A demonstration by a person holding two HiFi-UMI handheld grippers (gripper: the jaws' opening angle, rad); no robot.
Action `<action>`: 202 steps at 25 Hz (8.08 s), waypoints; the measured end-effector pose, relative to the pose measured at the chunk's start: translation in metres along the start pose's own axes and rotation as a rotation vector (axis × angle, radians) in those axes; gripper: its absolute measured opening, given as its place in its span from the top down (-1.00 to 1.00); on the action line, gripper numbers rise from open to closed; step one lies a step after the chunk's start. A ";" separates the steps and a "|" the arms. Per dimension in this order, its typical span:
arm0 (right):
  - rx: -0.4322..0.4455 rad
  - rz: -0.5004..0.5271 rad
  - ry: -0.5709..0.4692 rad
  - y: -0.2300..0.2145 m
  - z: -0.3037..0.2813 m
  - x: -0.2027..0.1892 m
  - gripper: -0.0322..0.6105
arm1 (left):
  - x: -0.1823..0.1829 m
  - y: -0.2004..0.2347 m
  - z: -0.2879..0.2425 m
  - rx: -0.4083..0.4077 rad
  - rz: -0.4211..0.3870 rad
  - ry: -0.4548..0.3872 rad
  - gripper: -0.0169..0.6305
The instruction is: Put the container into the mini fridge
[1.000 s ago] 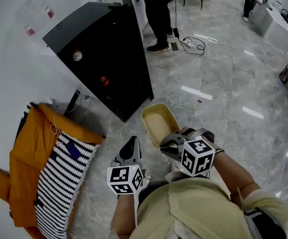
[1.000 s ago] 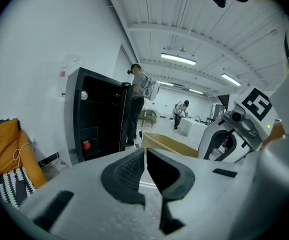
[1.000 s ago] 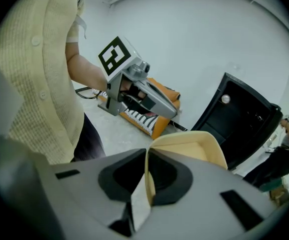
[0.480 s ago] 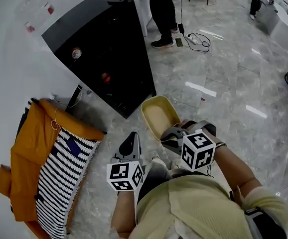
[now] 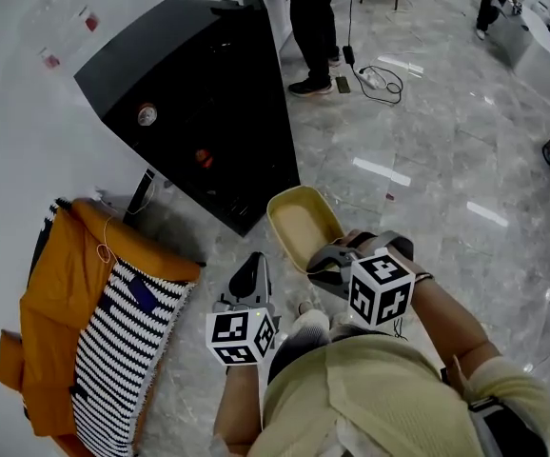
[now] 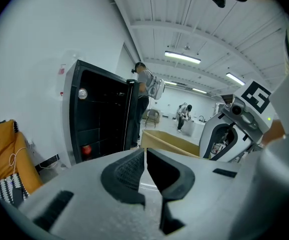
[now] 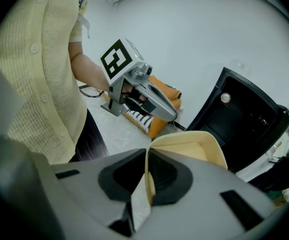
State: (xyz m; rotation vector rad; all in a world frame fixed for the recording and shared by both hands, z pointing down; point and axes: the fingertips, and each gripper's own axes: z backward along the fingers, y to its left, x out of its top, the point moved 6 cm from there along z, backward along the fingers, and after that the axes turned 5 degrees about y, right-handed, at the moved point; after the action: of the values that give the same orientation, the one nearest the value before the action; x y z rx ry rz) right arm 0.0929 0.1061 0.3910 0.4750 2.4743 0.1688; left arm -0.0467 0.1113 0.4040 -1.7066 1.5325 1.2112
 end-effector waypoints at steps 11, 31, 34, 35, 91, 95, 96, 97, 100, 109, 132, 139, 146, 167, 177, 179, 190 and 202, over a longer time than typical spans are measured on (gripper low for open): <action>0.024 0.041 0.030 -0.047 -0.018 0.011 0.78 | 0.017 0.037 -0.028 0.011 0.010 0.022 0.86; 0.031 0.097 0.098 -0.120 -0.046 0.035 0.78 | 0.037 0.098 -0.057 -0.031 -0.003 0.051 0.87; 0.030 0.121 0.117 -0.131 -0.047 0.034 0.78 | 0.045 0.099 -0.062 -0.032 -0.017 0.037 0.87; 0.030 0.127 0.121 -0.134 -0.047 0.034 0.78 | 0.048 0.100 -0.063 -0.032 -0.021 0.033 0.87; 0.154 0.557 -0.041 -0.355 -0.050 0.061 0.78 | 0.144 0.141 -0.142 0.387 0.116 -0.133 0.86; 0.139 0.568 -0.038 -0.365 -0.052 0.068 0.78 | 0.153 0.144 -0.143 0.410 0.112 -0.156 0.86; 0.136 0.571 -0.038 -0.368 -0.054 0.071 0.78 | 0.155 0.145 -0.143 0.415 0.112 -0.160 0.86; 0.133 0.574 -0.040 -0.370 -0.055 0.073 0.78 | 0.156 0.146 -0.143 0.419 0.113 -0.164 0.86; 0.126 0.582 -0.053 -0.376 -0.057 0.082 0.78 | 0.160 0.147 -0.144 0.432 0.110 -0.171 0.86; 0.106 0.551 -0.052 -0.396 -0.066 0.094 0.78 | 0.172 0.150 -0.147 0.443 0.119 -0.210 0.86; -0.038 0.577 -0.044 -0.413 -0.084 0.102 0.78 | 0.193 0.166 -0.165 0.426 0.078 -0.261 0.86; -0.092 0.587 -0.042 -0.420 -0.093 0.106 0.78 | 0.195 0.170 -0.165 0.430 0.088 -0.264 0.86; -0.154 0.585 -0.088 -0.420 -0.098 0.113 0.78 | 0.194 0.174 -0.164 0.442 0.104 -0.275 0.86; -0.368 0.474 -0.203 -0.430 -0.109 0.112 0.63 | 0.190 0.184 -0.166 0.471 0.095 -0.275 0.86; -0.485 0.275 -0.473 -0.413 -0.064 0.096 0.52 | 0.188 0.185 -0.156 0.498 0.103 -0.312 0.86; -0.481 0.209 -0.480 -0.412 -0.068 0.081 0.54 | 0.189 0.186 -0.155 0.523 0.095 -0.338 0.86; -0.534 -0.067 -0.488 -0.433 -0.087 0.048 0.70 | 0.203 0.193 -0.200 0.486 -0.029 -0.289 0.86; -0.533 -0.140 -0.455 -0.453 -0.102 0.046 0.77 | 0.203 0.217 -0.228 0.521 0.020 -0.276 0.86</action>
State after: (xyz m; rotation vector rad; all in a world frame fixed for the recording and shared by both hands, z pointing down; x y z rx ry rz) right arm -0.1356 -0.2982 0.3452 0.0924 1.9055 0.5753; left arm -0.2063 -0.2251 0.3651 -1.1393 1.5256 0.9037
